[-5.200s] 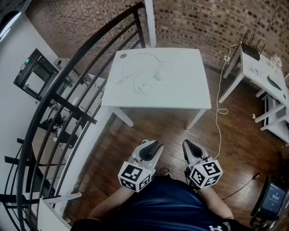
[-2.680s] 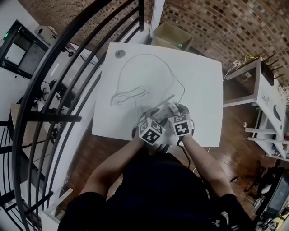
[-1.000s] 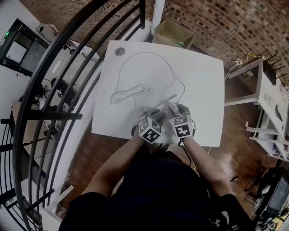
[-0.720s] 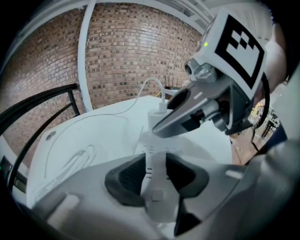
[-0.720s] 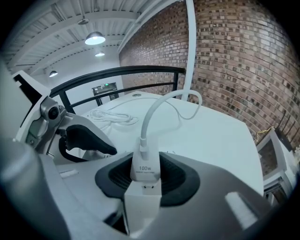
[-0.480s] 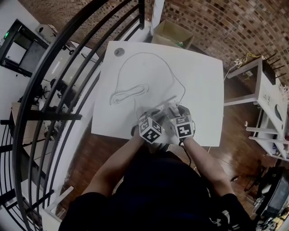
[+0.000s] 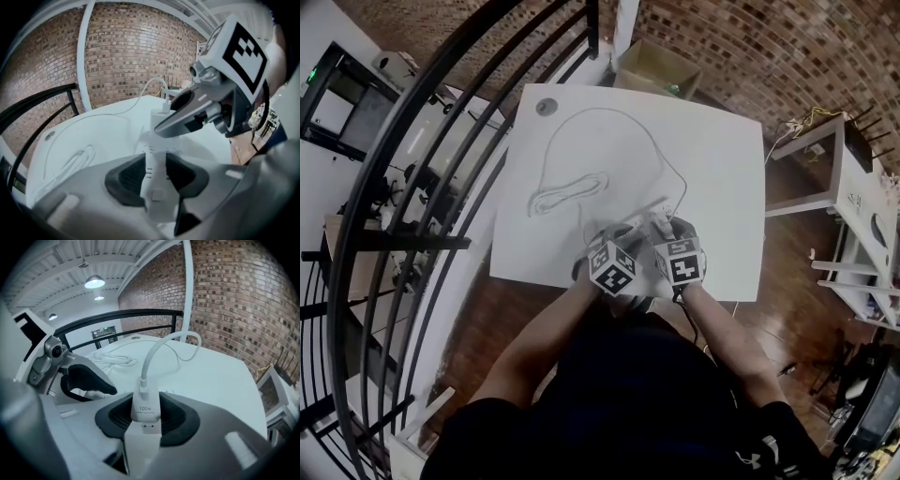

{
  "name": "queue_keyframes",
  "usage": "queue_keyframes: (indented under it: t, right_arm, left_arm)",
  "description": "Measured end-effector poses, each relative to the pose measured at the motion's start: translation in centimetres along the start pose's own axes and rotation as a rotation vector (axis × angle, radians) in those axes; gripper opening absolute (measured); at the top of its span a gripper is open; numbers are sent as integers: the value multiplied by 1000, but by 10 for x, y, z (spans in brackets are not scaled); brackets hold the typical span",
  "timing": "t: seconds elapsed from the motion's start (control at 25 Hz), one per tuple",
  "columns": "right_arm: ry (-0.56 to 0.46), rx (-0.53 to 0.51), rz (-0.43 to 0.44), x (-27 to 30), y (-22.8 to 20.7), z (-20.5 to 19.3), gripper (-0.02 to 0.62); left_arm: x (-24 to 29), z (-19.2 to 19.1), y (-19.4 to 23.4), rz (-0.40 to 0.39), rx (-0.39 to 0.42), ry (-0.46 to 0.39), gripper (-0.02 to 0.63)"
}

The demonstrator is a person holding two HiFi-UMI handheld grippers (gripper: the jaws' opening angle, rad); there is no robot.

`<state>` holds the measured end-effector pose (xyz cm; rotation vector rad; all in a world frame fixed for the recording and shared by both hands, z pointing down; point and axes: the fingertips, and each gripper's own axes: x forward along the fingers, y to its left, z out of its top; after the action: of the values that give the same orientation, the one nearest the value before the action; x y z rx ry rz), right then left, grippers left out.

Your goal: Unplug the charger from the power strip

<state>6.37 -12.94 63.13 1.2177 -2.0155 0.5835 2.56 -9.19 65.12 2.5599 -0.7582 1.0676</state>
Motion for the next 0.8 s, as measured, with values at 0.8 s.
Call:
queue_keyframes:
  t: [0.8]
  right_arm:
    - [12, -177, -32, -7, 5, 4, 153]
  left_arm:
    - [-1, -2, -3, -1, 6, -8, 138]
